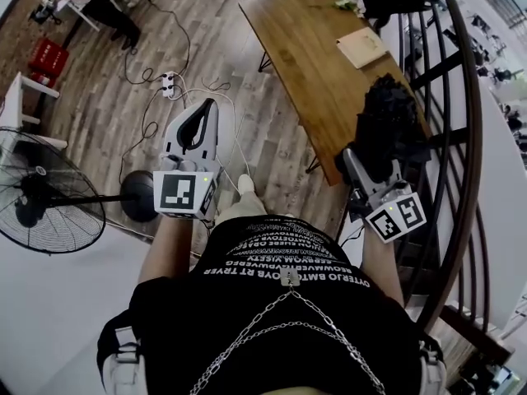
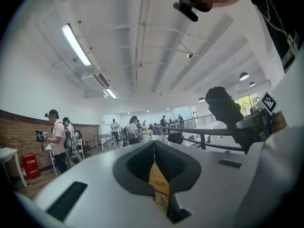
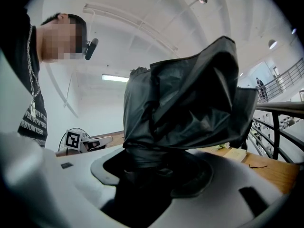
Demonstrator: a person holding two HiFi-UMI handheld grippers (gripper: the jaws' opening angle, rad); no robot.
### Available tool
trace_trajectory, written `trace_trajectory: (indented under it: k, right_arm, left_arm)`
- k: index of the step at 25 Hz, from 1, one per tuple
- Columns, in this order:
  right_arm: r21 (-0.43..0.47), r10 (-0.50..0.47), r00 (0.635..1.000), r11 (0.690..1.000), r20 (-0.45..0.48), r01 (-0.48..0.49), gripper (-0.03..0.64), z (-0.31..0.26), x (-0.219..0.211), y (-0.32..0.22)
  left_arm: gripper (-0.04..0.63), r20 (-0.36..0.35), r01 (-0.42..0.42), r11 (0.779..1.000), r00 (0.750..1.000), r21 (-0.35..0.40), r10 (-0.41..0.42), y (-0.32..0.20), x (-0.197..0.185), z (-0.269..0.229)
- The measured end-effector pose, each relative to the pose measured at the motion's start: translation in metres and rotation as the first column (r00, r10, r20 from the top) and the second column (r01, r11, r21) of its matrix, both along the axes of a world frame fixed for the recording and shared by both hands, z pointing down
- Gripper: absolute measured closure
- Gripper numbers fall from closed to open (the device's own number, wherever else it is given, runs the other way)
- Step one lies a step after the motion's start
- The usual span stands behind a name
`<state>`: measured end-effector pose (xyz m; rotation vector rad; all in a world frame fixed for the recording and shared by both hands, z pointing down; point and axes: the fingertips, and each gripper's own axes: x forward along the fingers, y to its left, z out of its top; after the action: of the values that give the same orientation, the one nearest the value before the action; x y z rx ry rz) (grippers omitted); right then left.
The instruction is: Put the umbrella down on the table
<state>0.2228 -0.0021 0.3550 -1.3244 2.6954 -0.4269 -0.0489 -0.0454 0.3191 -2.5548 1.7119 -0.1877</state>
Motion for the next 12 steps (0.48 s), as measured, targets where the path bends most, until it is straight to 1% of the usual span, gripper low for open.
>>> trace_trajectory:
  k: [4,8,12]
  right_arm:
    - [-0.008,0.016,1.0,1.0,-0.013,-0.016,0.348,-0.009,-0.016,-0.036]
    - [-0.006,0.033,0.999,0.999,-0.009,-0.033,0.348,-0.01,-0.032,-0.056]
    - [0.009,0.048,0.999,0.999,-0.009,-0.048,0.348,-0.016,-0.055,-0.078]
  left_arm:
    - [0.566,-0.021,-0.036,0.999,0.999,-0.011,0.035,-0.045,-0.008,-0.002]
    - [0.566,-0.012,-0.075,0.997,0.997,0.001,0.075,-0.068,-0.015,0.0]
    - [0.566,-0.001,-0.089,0.996,0.996,0.017,0.089,-0.092,-0.04,-0.004]
